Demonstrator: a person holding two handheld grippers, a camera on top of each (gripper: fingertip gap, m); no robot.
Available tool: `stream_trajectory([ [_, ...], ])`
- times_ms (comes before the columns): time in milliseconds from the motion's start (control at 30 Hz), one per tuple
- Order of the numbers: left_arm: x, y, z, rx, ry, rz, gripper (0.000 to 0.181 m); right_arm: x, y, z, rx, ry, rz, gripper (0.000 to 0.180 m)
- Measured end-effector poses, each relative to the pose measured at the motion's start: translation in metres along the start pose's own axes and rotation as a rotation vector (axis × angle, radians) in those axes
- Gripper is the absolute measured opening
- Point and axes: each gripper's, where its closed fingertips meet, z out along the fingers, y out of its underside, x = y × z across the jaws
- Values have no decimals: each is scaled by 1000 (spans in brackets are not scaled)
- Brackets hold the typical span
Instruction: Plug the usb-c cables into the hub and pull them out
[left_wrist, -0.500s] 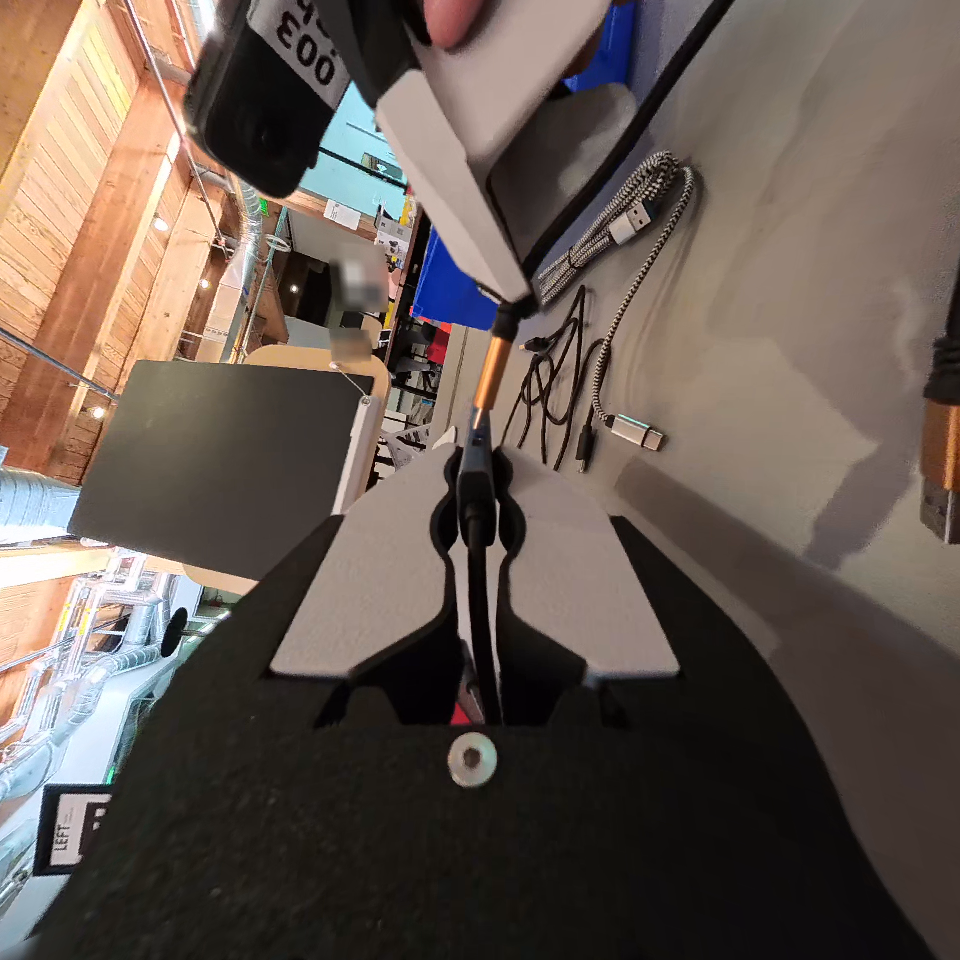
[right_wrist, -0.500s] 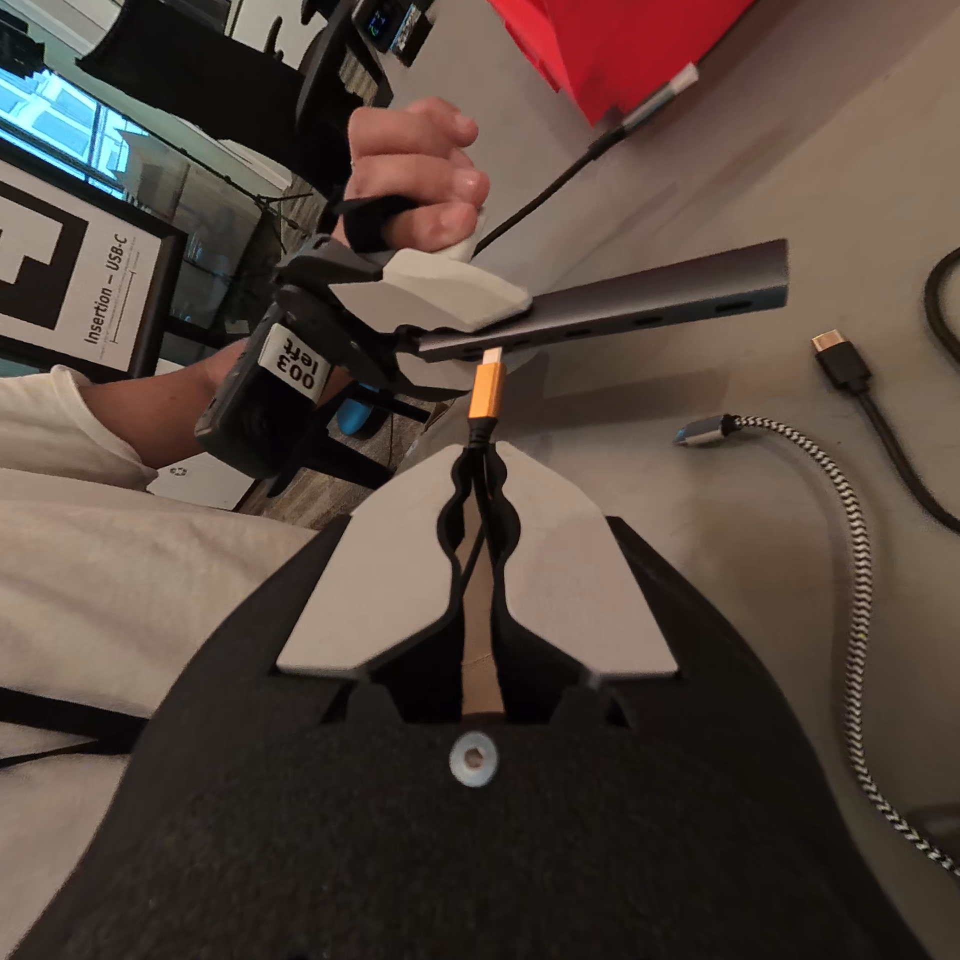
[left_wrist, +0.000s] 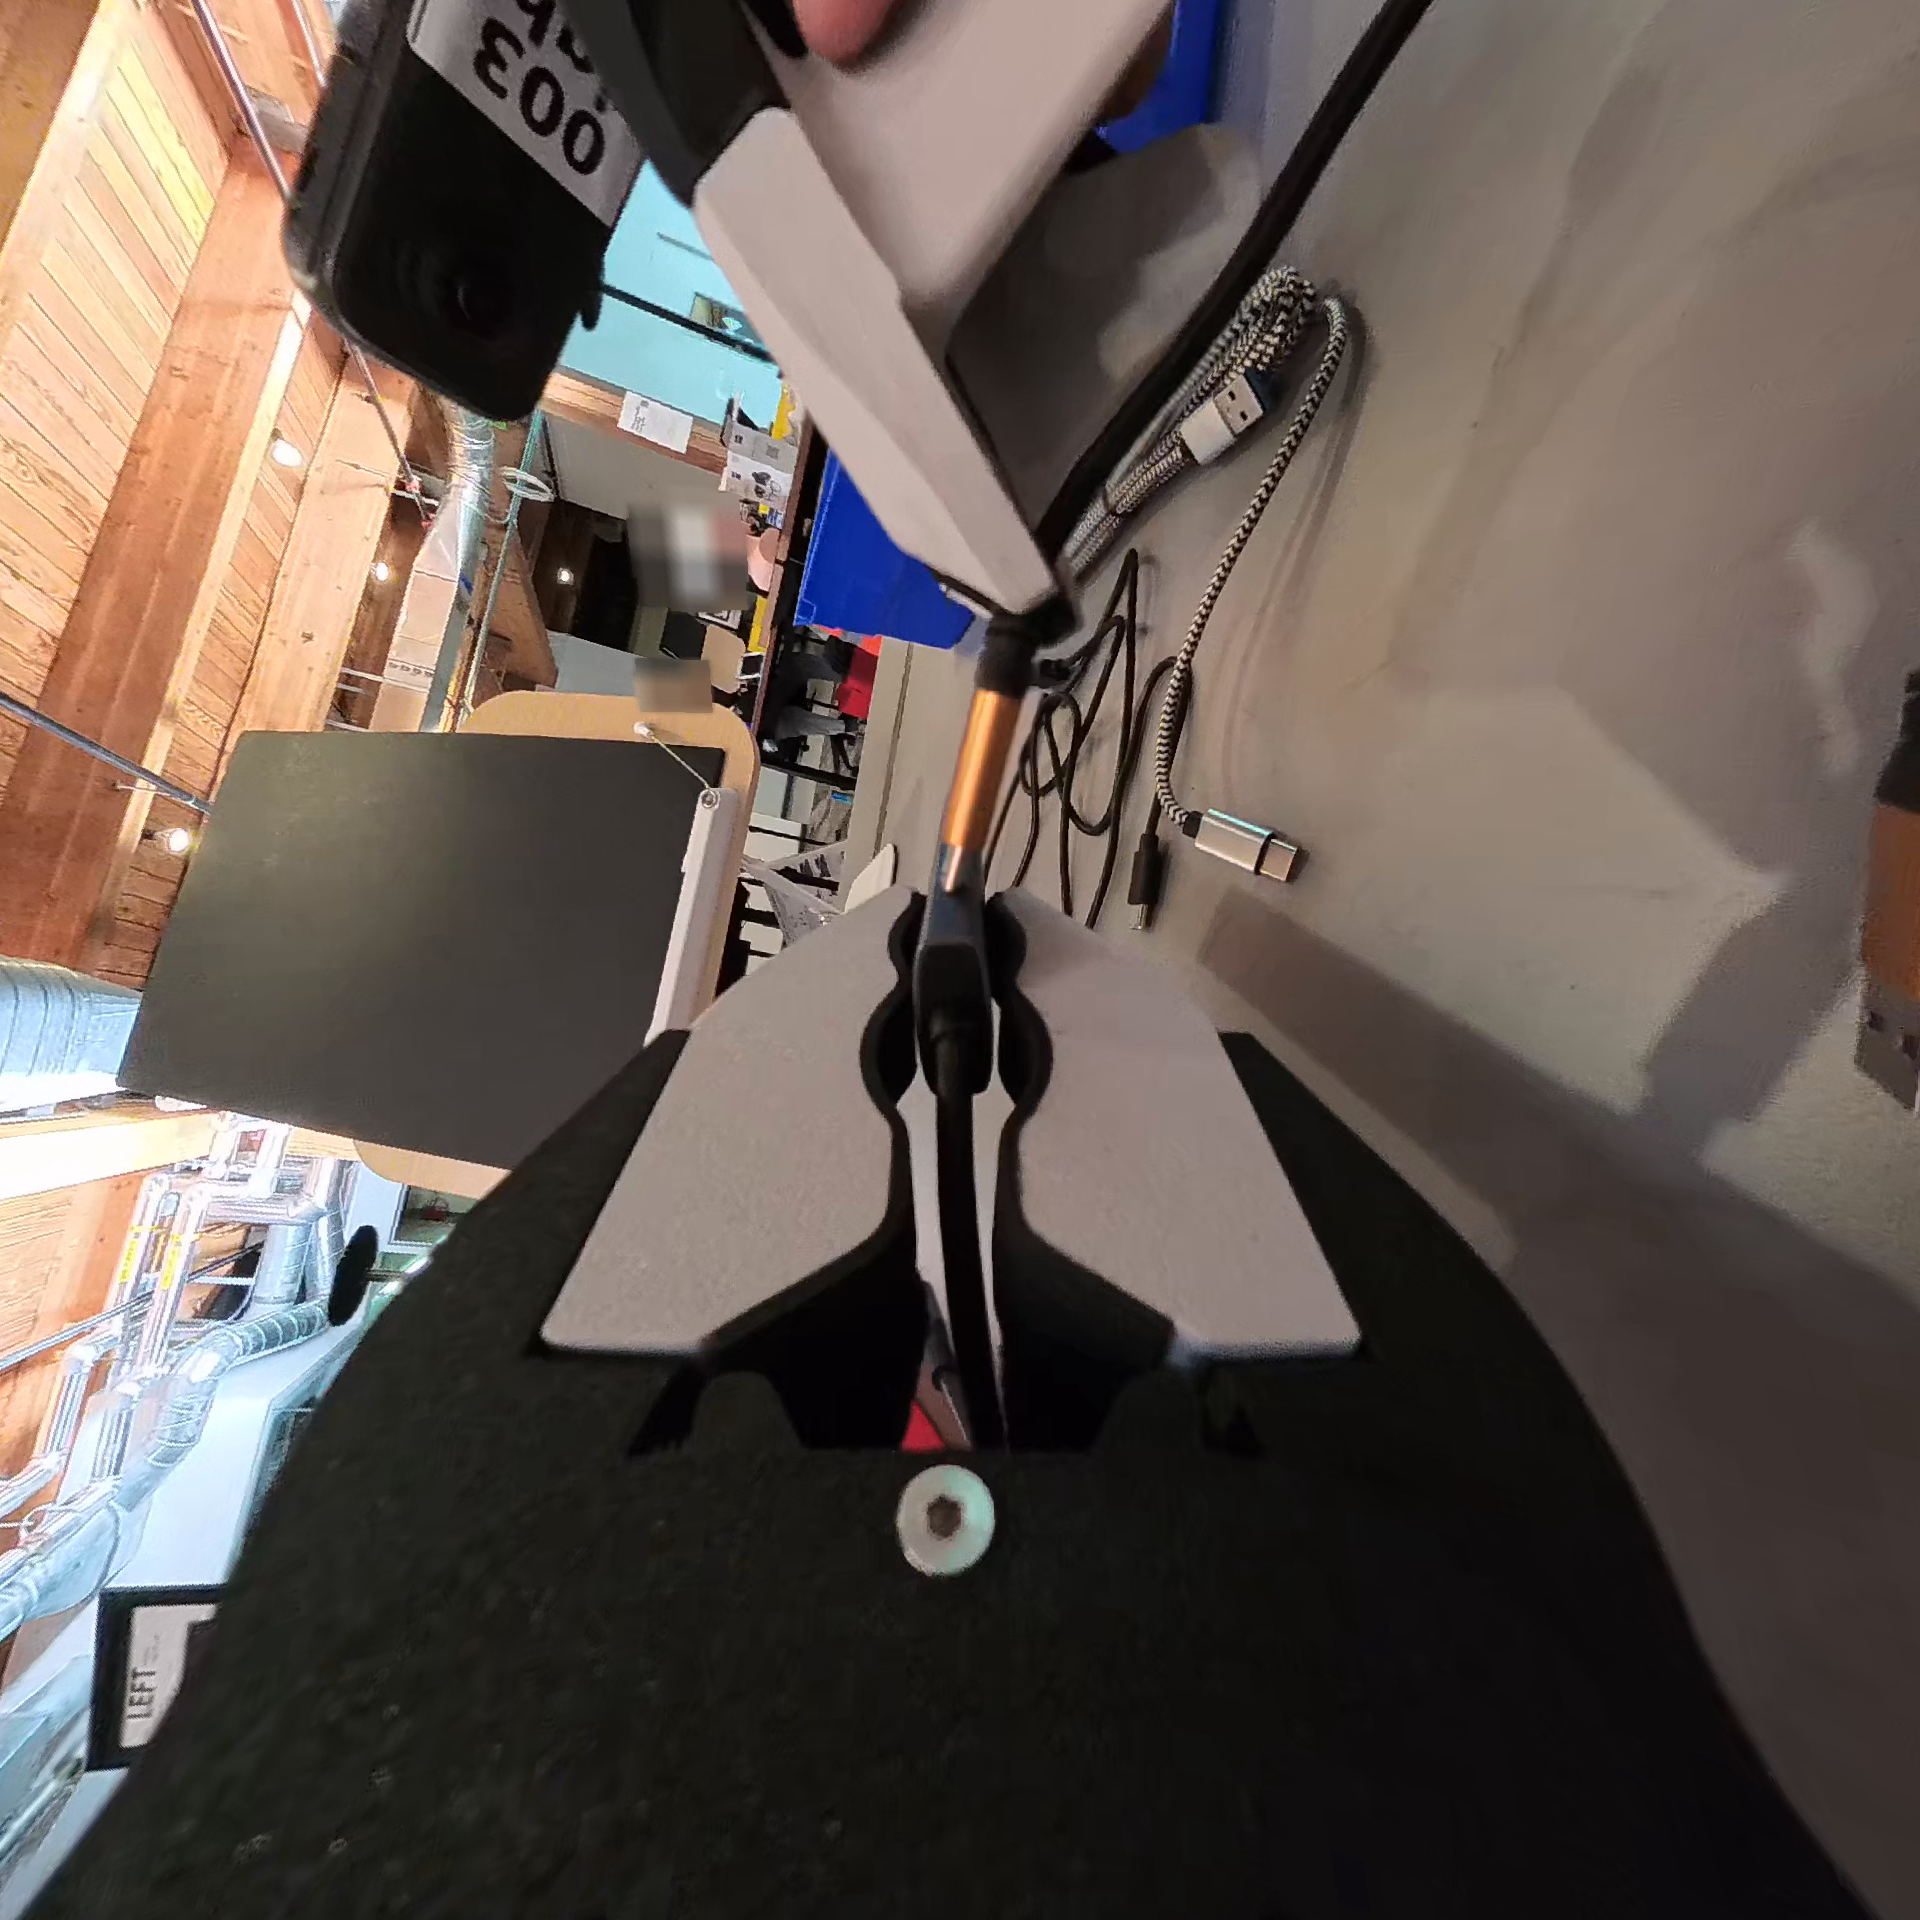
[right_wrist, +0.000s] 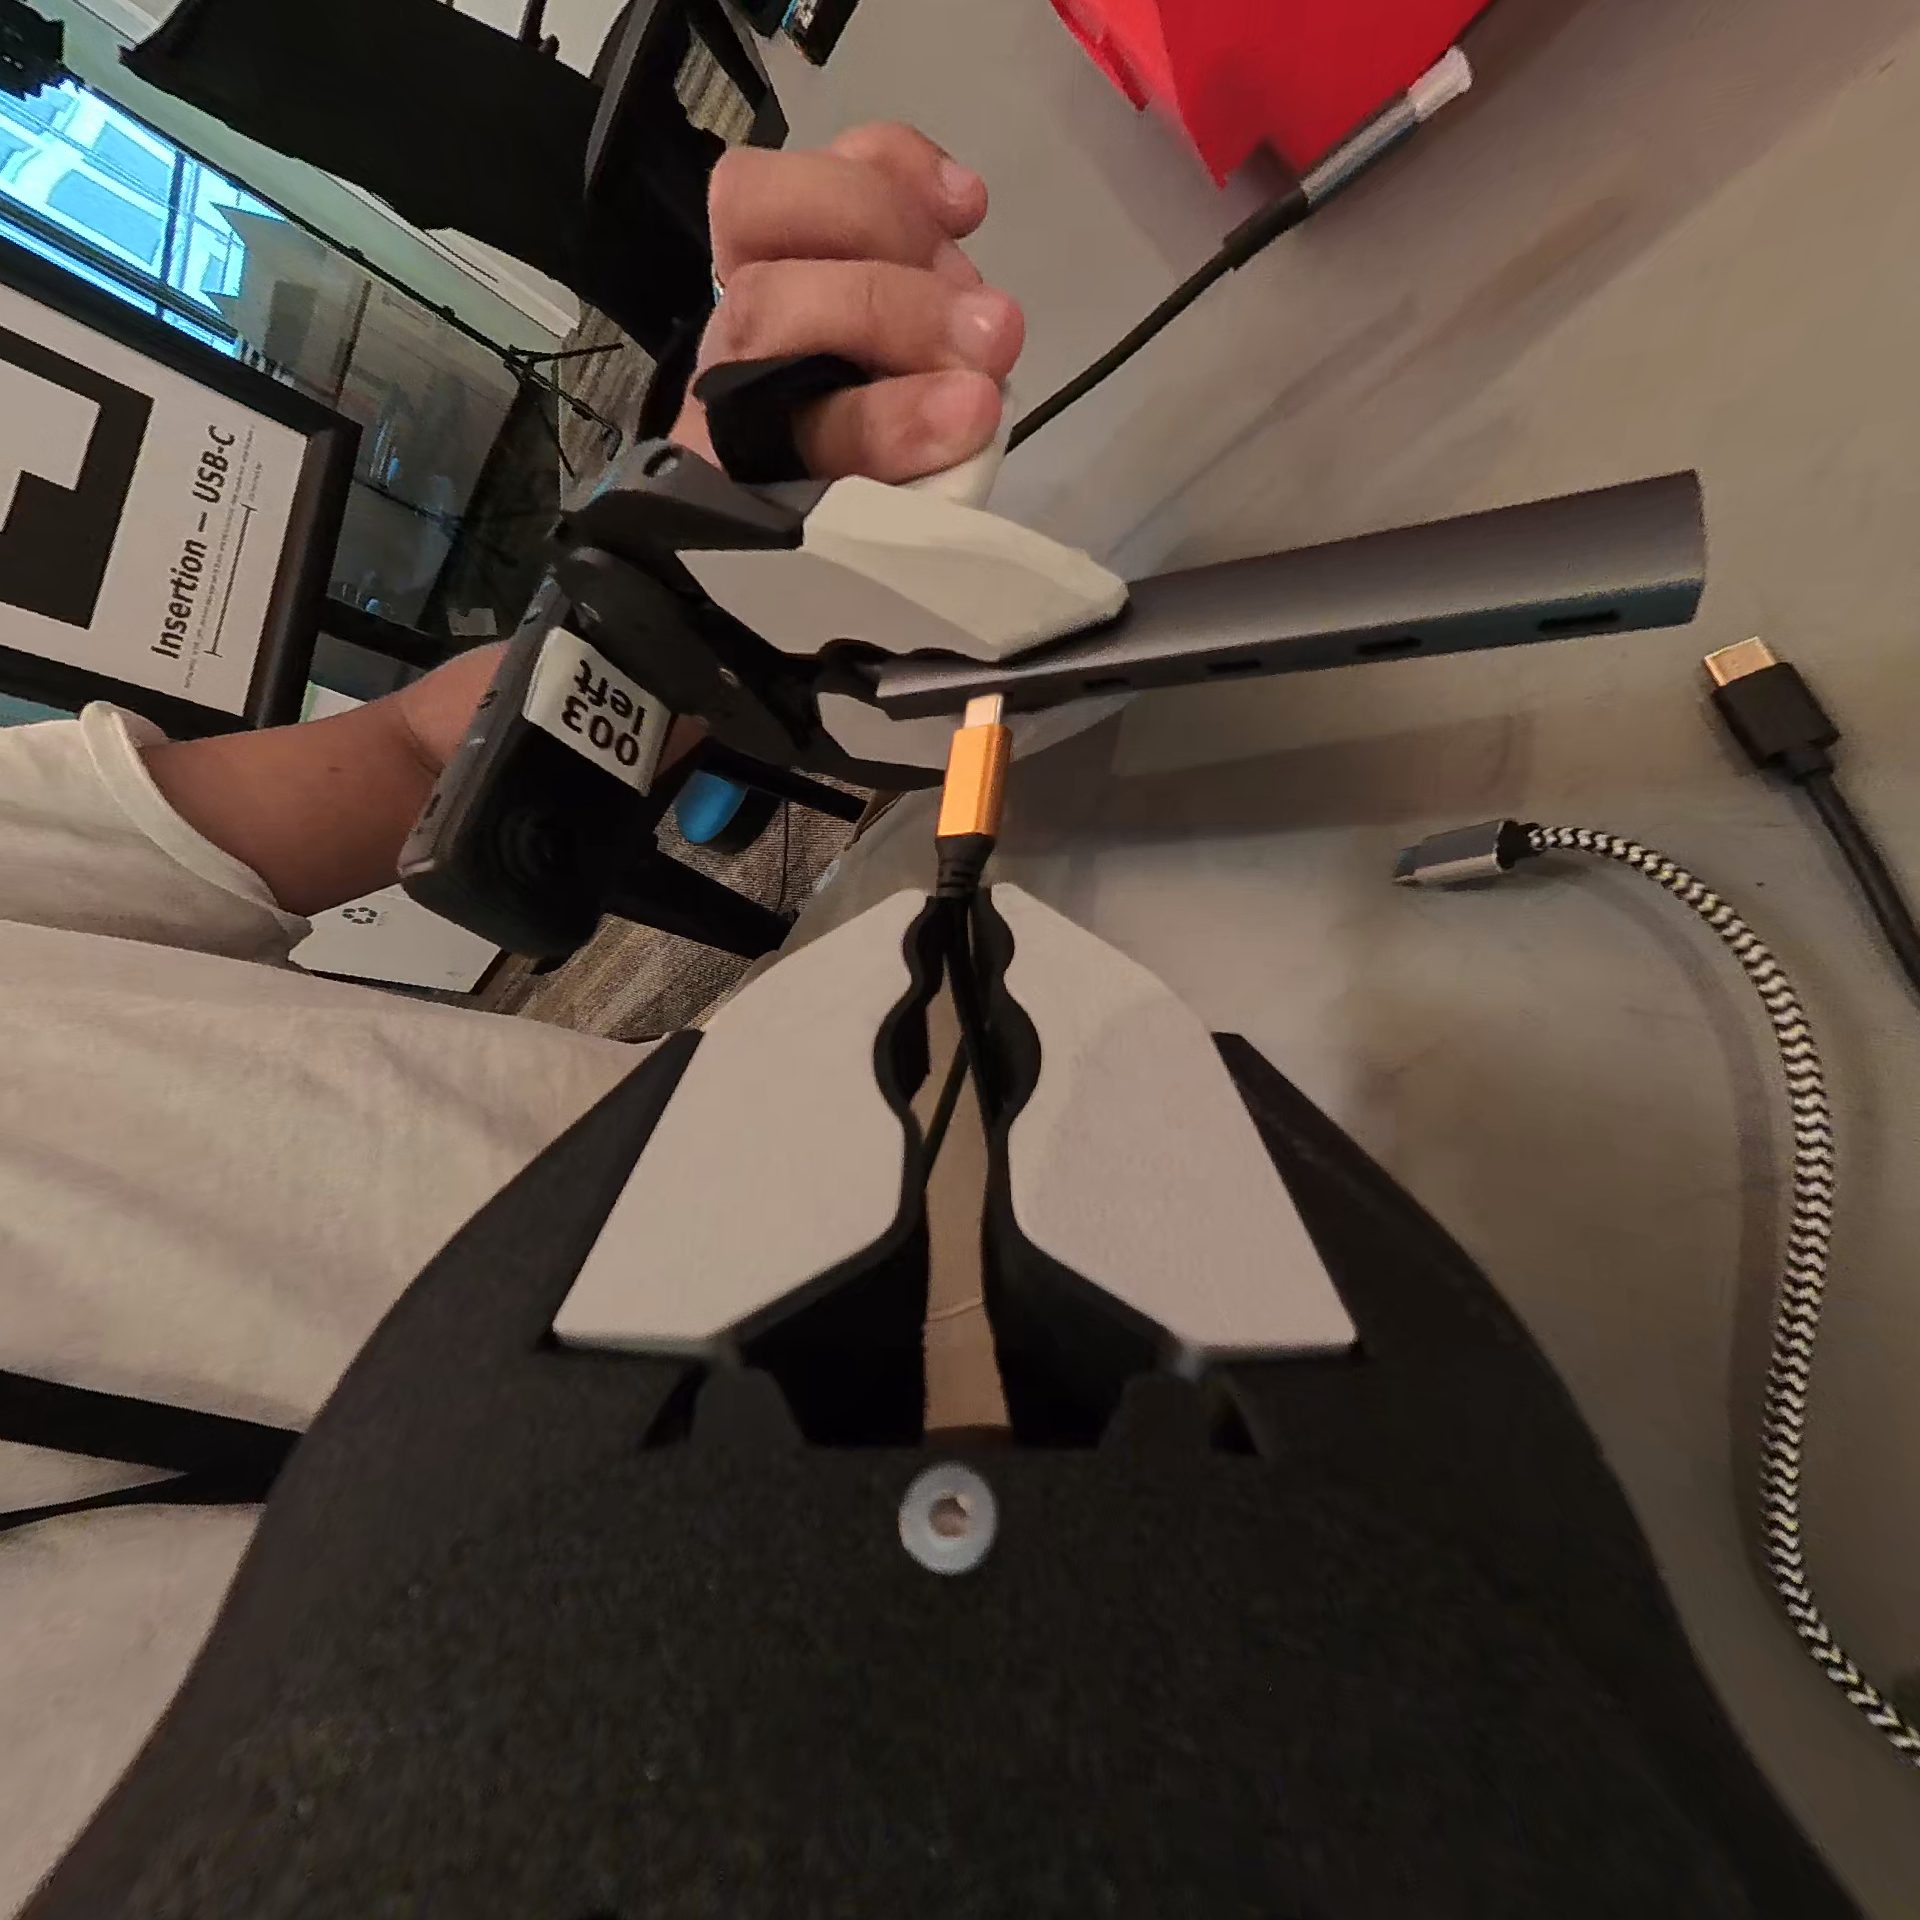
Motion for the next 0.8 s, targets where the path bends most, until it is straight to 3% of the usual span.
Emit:
stream_trajectory([
  [633,3,2,1,-38,-5,99,9,7,-3,-3,40,10,28,4],
  [800,-1,6,1,-72,-8,35,9,7,-17,-4,111,99,-120,5],
])
